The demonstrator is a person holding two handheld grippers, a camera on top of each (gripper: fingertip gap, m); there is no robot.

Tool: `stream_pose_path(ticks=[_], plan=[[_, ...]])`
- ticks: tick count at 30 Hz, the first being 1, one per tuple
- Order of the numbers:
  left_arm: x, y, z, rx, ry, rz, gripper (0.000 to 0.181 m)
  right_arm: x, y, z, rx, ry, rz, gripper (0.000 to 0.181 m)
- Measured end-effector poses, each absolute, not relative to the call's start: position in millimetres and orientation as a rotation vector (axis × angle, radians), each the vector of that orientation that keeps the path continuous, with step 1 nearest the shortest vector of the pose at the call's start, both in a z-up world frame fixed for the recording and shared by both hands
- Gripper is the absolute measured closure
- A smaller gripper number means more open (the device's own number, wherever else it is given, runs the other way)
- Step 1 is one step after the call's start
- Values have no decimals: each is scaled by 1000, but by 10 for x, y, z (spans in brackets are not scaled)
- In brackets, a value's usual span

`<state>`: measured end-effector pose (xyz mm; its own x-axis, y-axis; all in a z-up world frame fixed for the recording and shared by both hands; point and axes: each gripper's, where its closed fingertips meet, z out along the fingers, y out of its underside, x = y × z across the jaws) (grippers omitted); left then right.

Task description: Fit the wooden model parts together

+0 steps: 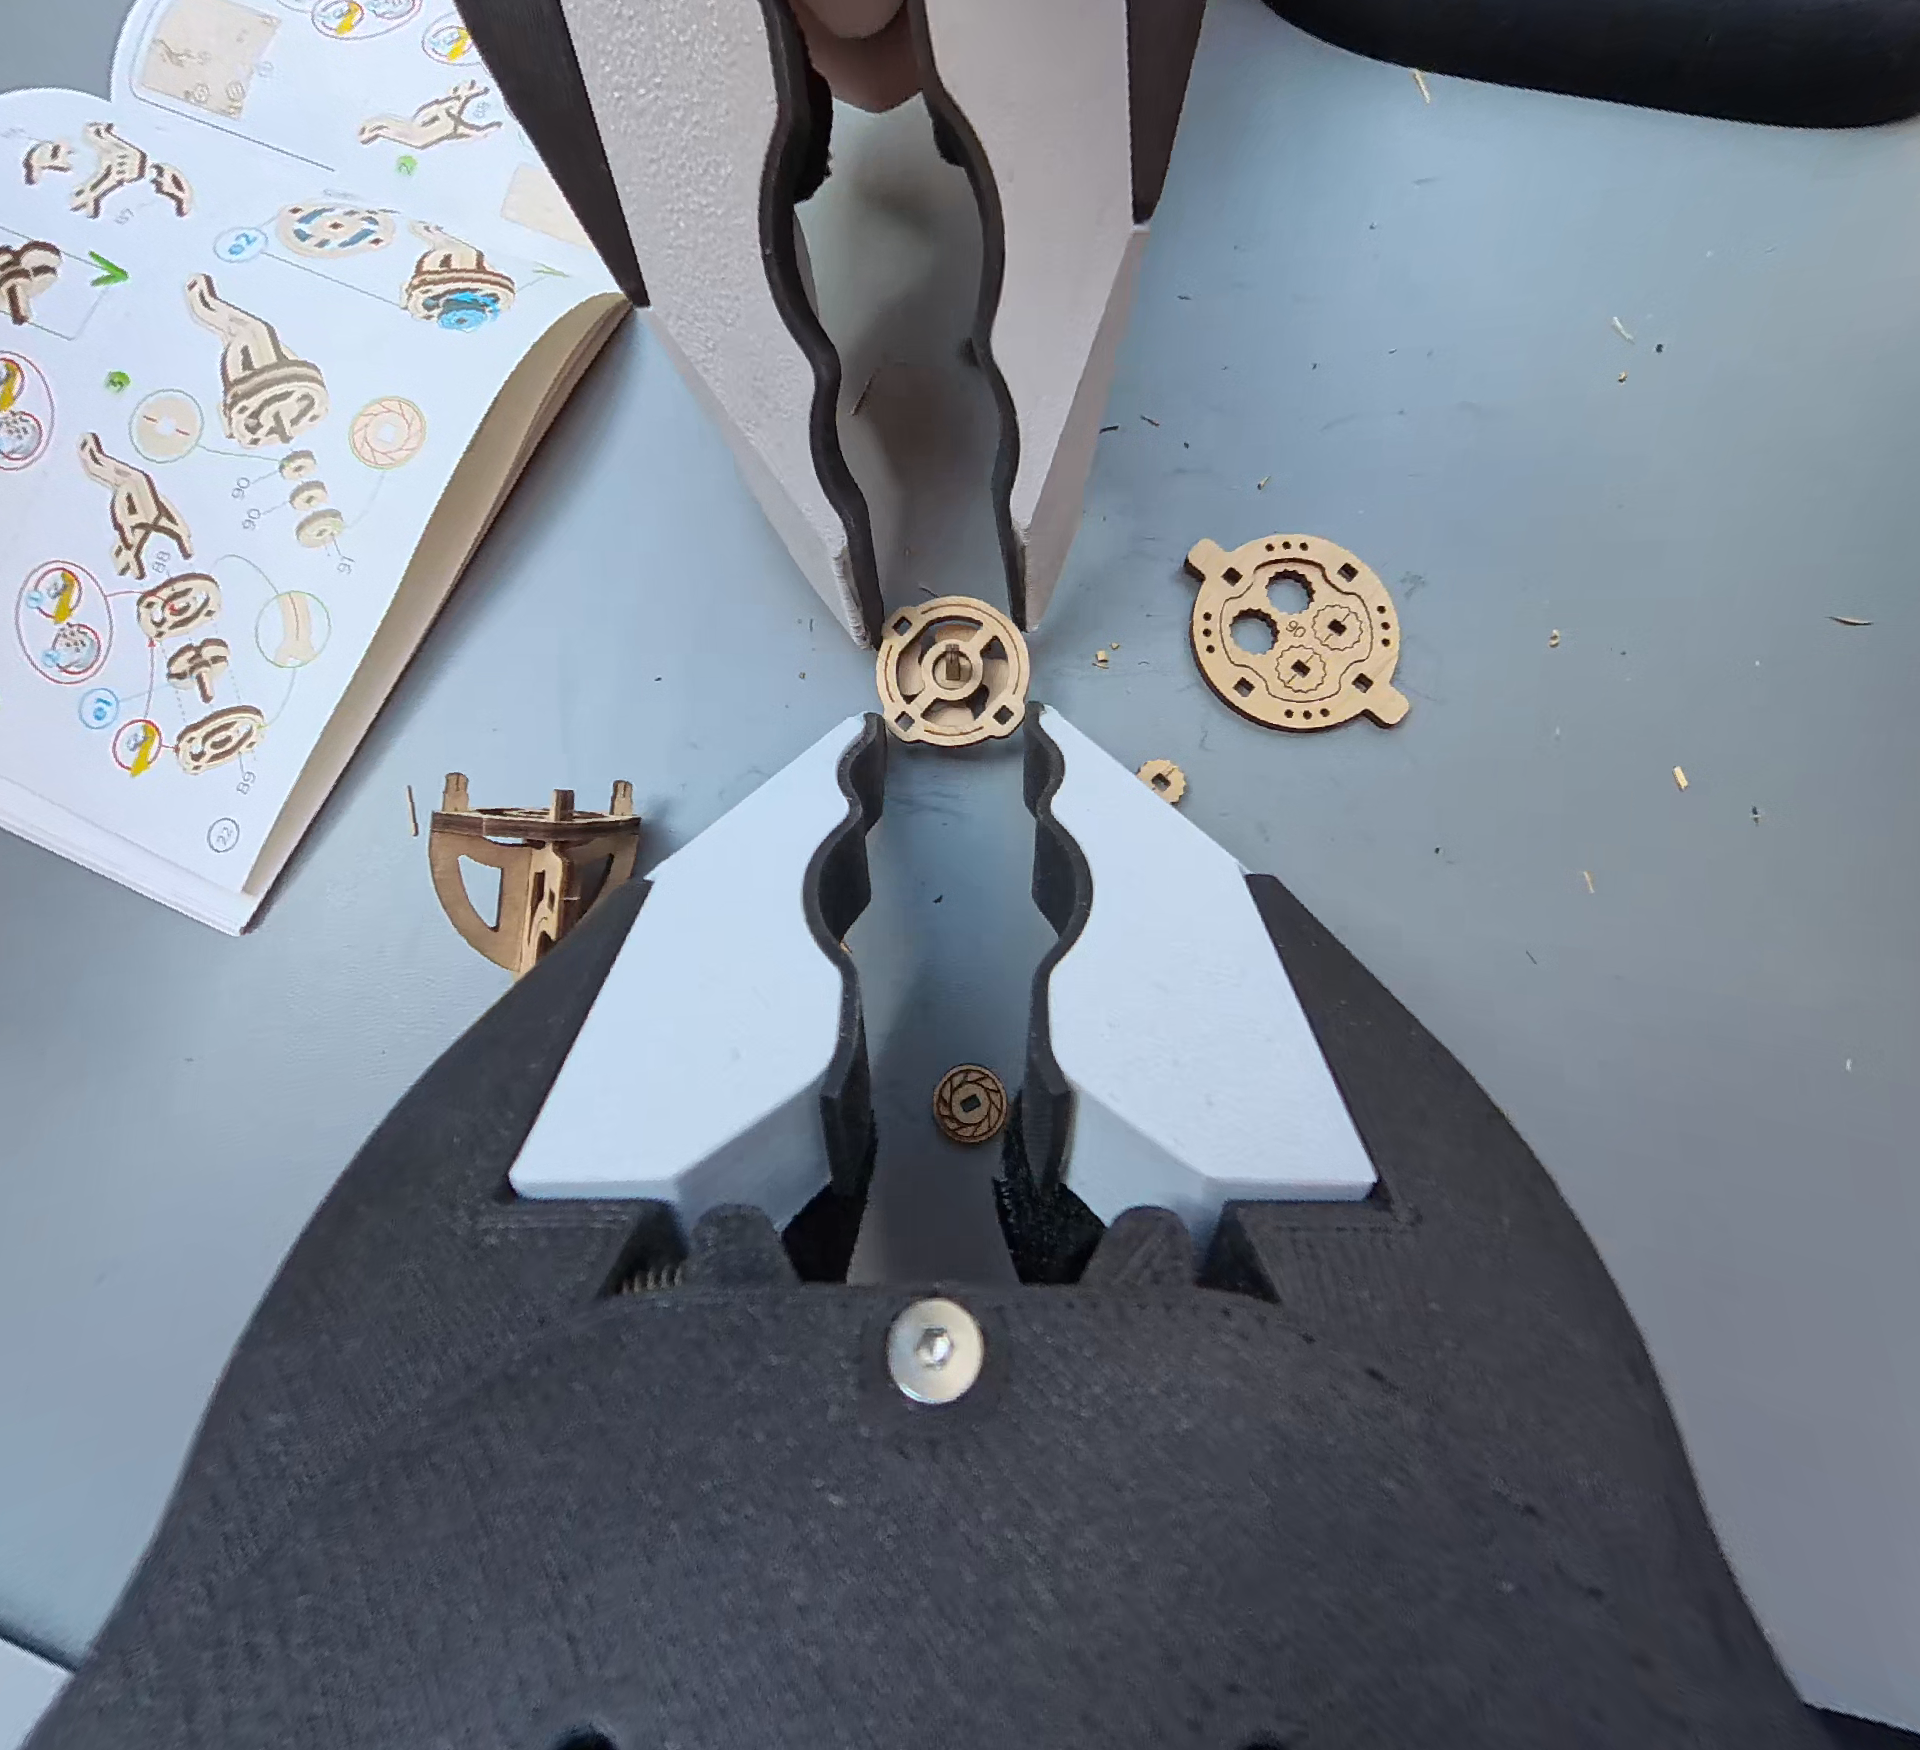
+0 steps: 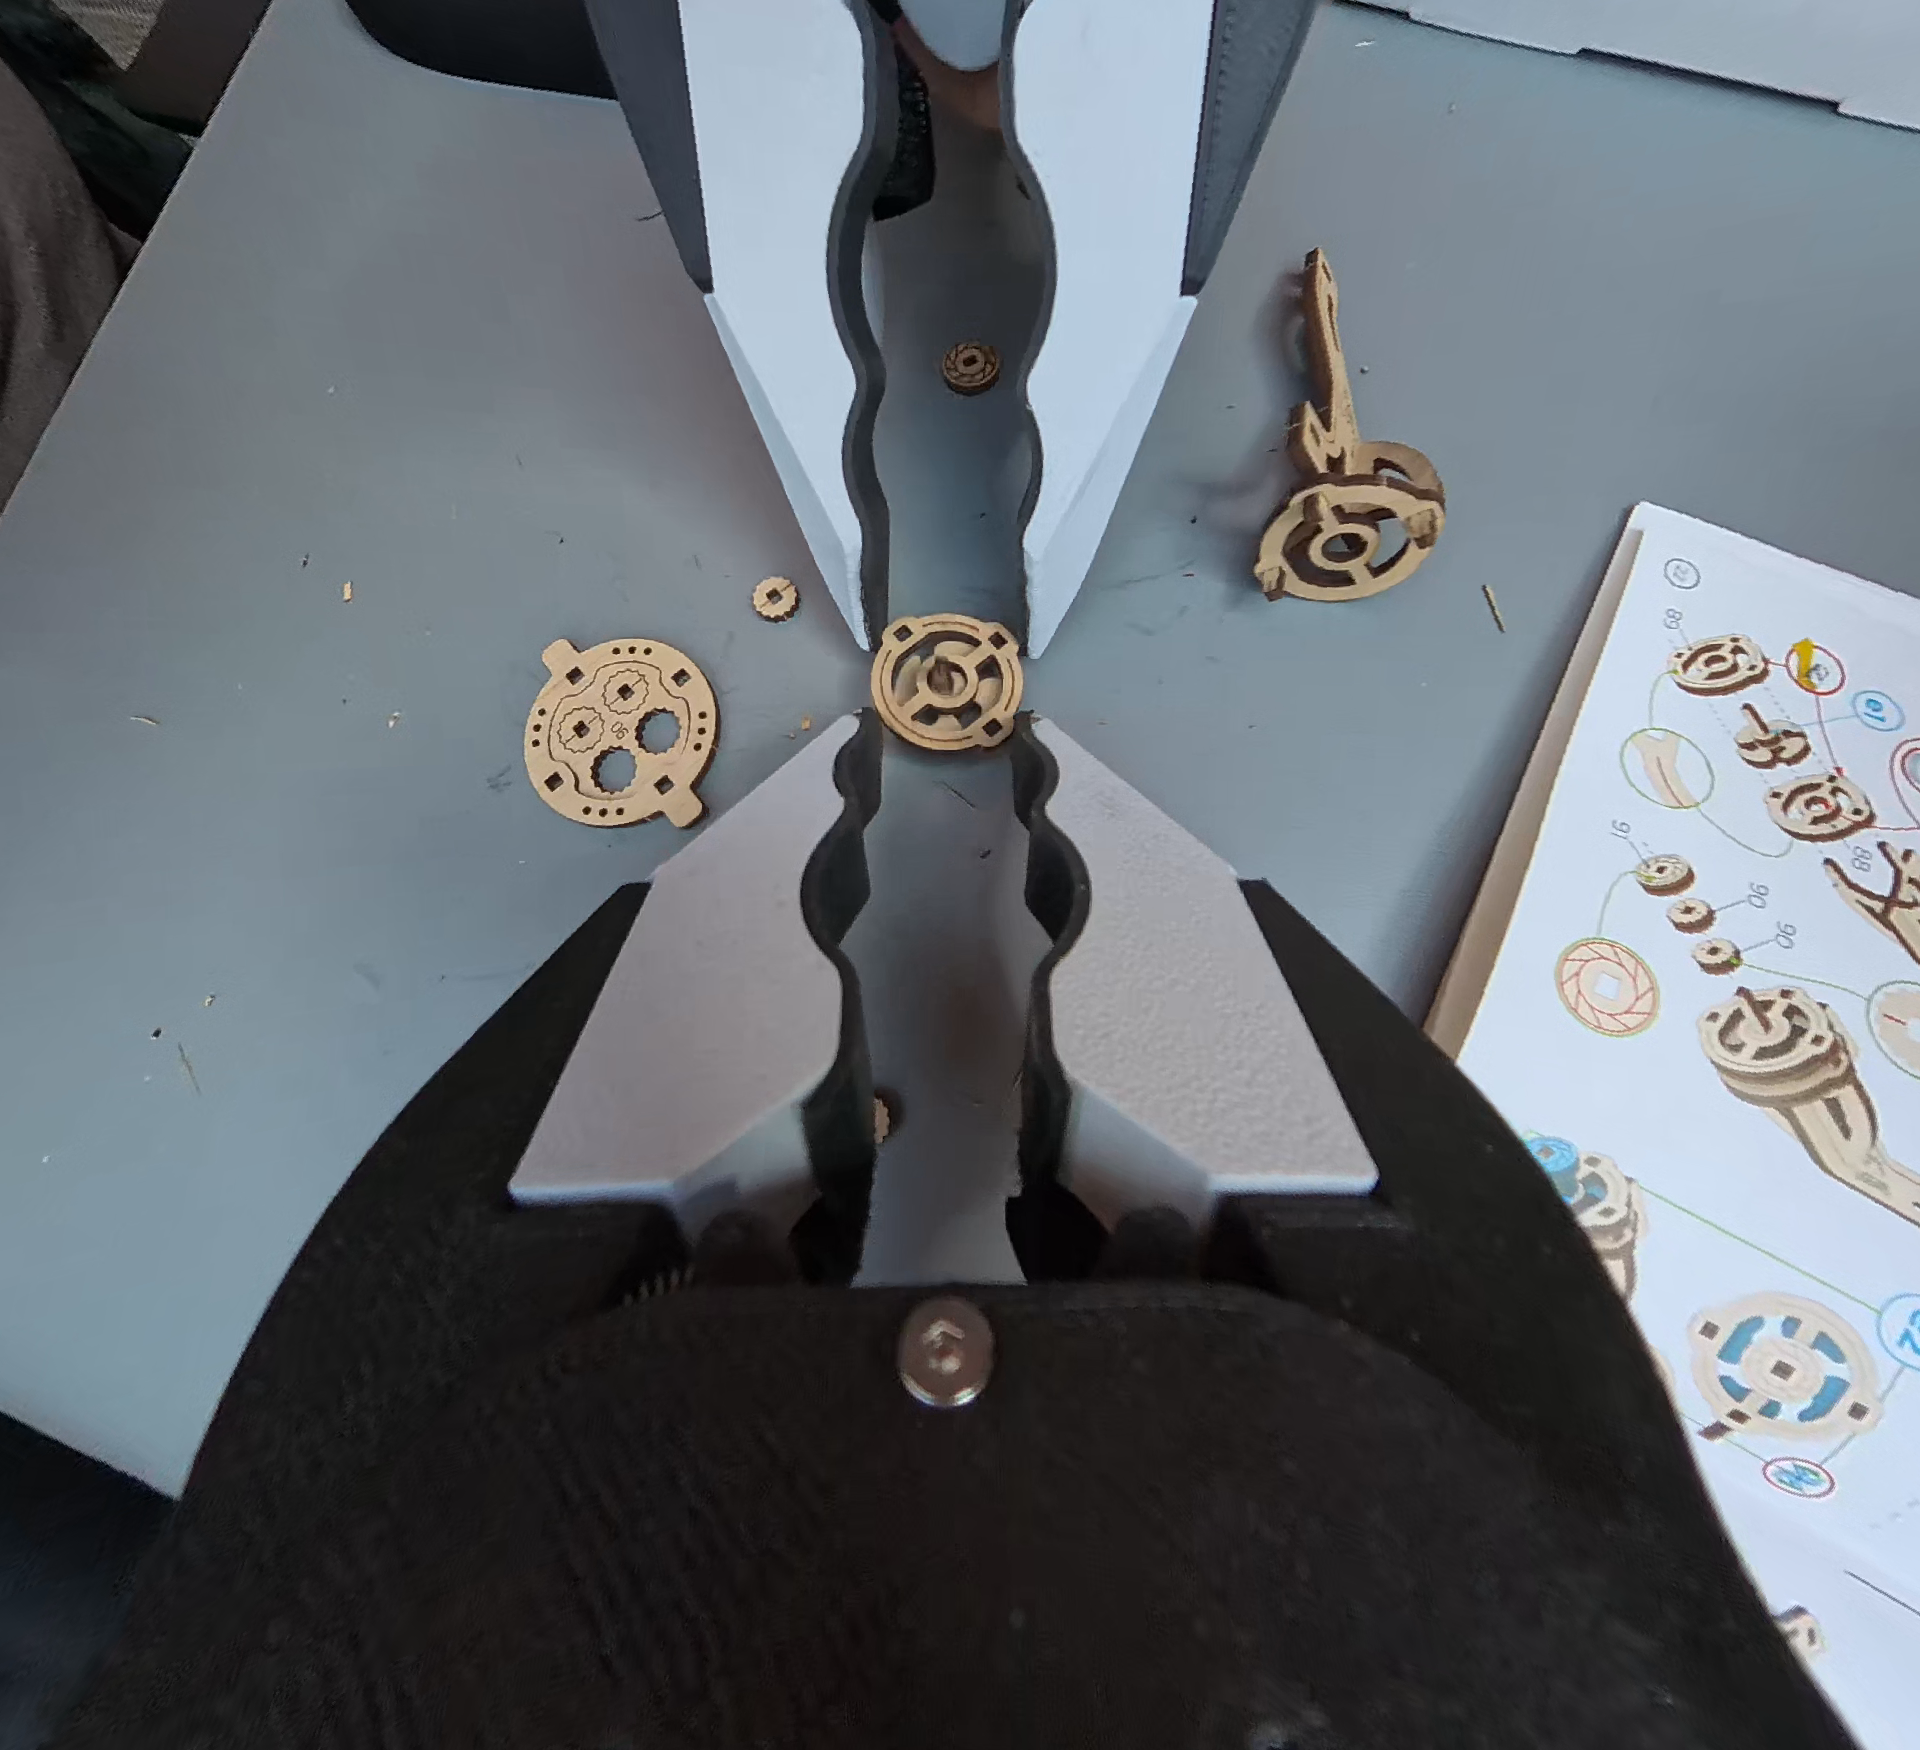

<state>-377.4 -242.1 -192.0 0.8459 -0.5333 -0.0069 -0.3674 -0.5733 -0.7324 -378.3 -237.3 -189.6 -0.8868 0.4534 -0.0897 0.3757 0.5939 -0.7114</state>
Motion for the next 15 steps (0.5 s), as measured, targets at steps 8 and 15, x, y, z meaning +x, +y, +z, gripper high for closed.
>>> stream_pose_path(ticks=[8, 15], plan=[[-3785, -2419, -1946, -2249, 652, -277, 156, -3791, -2367, -1938, -699, -2717, 1136, 157], [-3879, -2457, -1693, -2183, 603, -270, 147, -3818, -2310, -1804, -706, -2656, 1170, 154]])
